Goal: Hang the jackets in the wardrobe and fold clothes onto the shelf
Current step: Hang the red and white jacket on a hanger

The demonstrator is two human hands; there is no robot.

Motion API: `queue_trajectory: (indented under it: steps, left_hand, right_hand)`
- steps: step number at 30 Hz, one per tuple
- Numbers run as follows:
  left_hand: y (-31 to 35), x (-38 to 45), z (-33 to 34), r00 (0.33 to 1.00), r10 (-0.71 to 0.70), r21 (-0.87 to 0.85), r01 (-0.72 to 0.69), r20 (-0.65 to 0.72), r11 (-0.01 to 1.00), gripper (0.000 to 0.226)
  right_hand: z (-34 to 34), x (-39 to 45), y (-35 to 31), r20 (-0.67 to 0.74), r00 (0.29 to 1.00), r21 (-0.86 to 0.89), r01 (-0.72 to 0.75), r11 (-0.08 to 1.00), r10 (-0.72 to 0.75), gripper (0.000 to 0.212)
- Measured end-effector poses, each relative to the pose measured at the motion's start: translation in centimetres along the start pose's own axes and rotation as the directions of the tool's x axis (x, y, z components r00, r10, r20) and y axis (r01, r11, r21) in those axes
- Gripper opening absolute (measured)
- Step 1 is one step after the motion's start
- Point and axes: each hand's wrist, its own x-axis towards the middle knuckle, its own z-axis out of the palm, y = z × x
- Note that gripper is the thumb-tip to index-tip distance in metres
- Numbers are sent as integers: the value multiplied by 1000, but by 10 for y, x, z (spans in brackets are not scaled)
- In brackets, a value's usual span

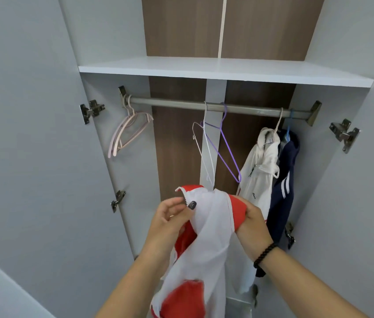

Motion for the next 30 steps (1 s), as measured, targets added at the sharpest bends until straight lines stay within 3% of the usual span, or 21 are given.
queue_trajectory:
  steps: [3, 7, 11, 14, 16, 18, 20, 22, 24, 25, 27, 29, 30]
  left_hand:
    - [-1, 0, 2, 986, -67, 136, 46, 152, 990, 59]
    - [-4, 20, 8, 1000, 22, 351, -27, 19, 936, 25]
    - [8, 30, 22, 977, 178, 393, -209, 114, 896, 27]
    - [22, 35, 35, 951, 215, 398, -290, 223, 871, 22]
    - [29, 33, 41, 929, 177, 398, -305, 327, 865, 20]
    - [31, 29, 43, 885, 145, 302, -300, 443, 905, 16]
    - [34, 25, 41, 831, 130, 225, -292, 540, 930, 13]
    - [39, 27, 38, 829, 154, 201, -303, 538, 932, 12]
    - [46, 35, 29, 851, 208, 163, -320, 481, 933, 5]
    - [49, 43, 23, 841, 229, 120, -325, 489, 938, 10]
    - [51, 59, 3, 749, 253, 44, -352, 613, 935, 54]
    - [52, 74, -18, 678, 207, 276, -532, 706, 800, 83]
    - [50, 79, -26, 674, 171, 425, -621, 719, 658, 83]
  right_hand:
    - [4, -5, 3, 22, 997, -121, 72, 990, -70, 52]
    - [6, -15, 12, 64, 998, -137, -6, 991, 14, 54]
    - [-4, -21, 9, 122, 982, -64, -137, 988, 144, 45]
    - [-13, -18, 3, 150, 970, 0, -196, 981, 193, 64]
    - [-13, -17, 4, 116, 978, -197, -151, 969, 176, 84]
    - [-7, -16, 7, 57, 992, -440, -78, 895, 115, 90]
    - [-4, -13, 14, 30, 997, -432, -47, 901, 67, 71]
    - [-3, -12, 19, 28, 986, -278, -150, 949, 164, 40]
    - [-2, -12, 28, 3, 962, -133, -271, 953, 274, 29]
    - [-1, -11, 32, -28, 956, -74, -295, 953, 293, 29]
    - [5, -6, 37, -114, 957, -2, -267, 964, 265, 25]
    - [11, 3, 38, -188, 956, 31, -226, 974, 228, 32]
    - [13, 8, 39, -219, 953, 36, -208, 977, 211, 37]
